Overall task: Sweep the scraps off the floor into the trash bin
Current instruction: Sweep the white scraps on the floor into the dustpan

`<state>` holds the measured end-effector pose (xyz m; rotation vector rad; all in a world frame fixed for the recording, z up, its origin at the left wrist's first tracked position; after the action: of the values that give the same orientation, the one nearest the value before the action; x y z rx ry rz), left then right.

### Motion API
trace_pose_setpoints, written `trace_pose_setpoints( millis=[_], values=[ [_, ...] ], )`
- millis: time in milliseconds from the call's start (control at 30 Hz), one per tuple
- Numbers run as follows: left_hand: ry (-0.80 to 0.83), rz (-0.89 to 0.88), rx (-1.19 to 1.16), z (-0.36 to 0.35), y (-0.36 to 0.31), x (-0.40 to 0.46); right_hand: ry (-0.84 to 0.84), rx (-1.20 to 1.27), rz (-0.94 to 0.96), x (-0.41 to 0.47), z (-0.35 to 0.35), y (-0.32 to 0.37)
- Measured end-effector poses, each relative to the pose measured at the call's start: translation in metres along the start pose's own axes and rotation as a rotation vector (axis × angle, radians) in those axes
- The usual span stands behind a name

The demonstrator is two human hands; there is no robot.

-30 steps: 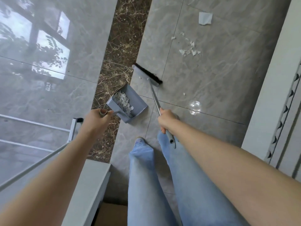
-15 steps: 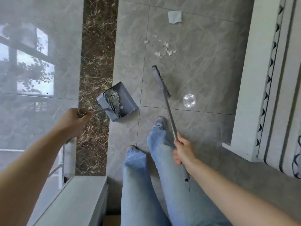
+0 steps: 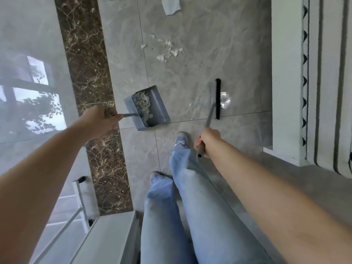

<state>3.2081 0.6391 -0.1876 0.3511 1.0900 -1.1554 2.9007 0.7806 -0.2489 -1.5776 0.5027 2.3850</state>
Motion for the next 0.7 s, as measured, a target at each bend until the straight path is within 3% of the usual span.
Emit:
trace_pose_setpoints(
  millis=[200, 333, 467, 700],
  values=[
    [-0.002, 0.004, 0.071, -0.020, -0.050, 0.007, 0.287, 0.148, -0.105, -0.047, -0.017, -0.062],
    [0.021, -0.019, 0.094, -0.031, -0.082, 0.007, 0.300, 0.185, -0.054, -0.054, 0.019, -0.054],
    [0.046, -0.072, 0.186, -0.041, -0.116, 0.010, 0.154, 0.056, 0.131, -0.029, 0.057, -0.025],
    [-0.002, -0.104, 0.223, -0.036, -0.134, 0.022, 0.208, 0.069, -0.013, -0.012, 0.027, -0.016]
  ],
)
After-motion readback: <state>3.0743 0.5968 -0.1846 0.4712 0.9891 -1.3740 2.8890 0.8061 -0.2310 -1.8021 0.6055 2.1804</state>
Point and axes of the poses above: each hand's wrist, its own x-axis towards the middle knuckle, its own z-axis out of the back of the hand, y = z × x, the point moved 6 cm from there along x, towards the middle knuckle, and after that the axes turned 4 degrees about z, right-handed, at the moved point
